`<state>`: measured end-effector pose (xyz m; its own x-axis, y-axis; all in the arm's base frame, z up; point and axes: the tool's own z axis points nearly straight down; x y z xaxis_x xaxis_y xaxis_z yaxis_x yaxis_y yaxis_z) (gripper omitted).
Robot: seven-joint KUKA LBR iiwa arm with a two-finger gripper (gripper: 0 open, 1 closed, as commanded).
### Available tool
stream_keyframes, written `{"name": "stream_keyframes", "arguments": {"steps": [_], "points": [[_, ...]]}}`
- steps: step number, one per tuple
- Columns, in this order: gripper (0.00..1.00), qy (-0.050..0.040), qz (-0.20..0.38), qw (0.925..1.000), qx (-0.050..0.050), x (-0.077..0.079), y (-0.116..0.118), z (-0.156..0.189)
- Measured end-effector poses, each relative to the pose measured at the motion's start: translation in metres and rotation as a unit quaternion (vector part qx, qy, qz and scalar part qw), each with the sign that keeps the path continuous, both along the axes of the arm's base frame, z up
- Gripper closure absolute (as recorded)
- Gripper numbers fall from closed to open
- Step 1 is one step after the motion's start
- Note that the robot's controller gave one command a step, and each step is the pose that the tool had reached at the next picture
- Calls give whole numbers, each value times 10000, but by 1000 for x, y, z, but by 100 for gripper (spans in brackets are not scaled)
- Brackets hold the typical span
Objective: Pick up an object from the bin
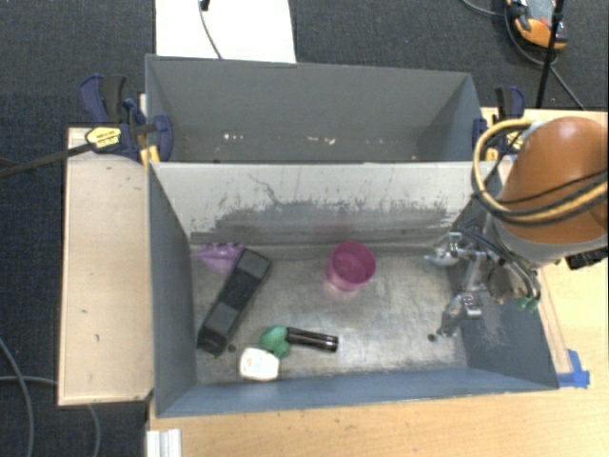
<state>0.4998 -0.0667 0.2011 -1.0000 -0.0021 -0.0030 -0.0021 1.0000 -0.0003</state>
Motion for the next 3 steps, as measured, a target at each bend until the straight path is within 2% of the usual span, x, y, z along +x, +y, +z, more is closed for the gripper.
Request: {"name": "stream_keyframes", "arguments": {"steps": [1, 2, 3], "points": [[0, 0, 4, 10000, 0, 0, 0, 0], [100, 4, 361, 9993, 5, 11, 93, -111], [0, 4, 370, 9993, 3, 11, 93, -111]]}}
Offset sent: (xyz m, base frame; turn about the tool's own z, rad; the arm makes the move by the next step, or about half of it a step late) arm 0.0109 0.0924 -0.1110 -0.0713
